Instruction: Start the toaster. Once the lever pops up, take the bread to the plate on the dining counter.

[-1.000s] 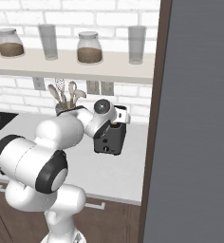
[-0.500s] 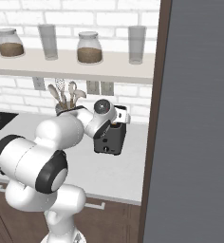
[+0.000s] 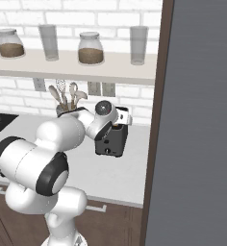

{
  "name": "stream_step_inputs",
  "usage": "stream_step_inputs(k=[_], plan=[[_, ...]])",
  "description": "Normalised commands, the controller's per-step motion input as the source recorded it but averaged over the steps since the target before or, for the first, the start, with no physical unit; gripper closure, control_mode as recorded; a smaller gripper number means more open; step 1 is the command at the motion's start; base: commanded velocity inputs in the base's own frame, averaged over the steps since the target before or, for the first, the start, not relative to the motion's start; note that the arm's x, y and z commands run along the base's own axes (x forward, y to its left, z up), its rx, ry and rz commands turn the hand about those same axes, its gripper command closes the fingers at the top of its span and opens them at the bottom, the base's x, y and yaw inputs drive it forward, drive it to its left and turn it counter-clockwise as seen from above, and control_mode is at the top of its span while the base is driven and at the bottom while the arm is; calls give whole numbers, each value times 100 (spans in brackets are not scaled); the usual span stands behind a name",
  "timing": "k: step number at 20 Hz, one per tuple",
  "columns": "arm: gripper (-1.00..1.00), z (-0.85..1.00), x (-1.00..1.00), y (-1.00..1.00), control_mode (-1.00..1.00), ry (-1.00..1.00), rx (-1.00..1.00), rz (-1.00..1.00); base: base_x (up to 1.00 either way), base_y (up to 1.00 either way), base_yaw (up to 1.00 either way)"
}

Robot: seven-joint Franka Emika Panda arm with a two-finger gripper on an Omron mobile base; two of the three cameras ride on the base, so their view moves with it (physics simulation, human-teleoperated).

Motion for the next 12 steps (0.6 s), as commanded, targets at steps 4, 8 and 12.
stream_step_inputs(k=[4,8,12], plan=[[-100,0,0,0,-100,0,0,0,0,0,0],[-100,0,0,0,-100,0,0,0,0,0,0],[-100,0,0,0,-100,0,0,0,0,0,0]])
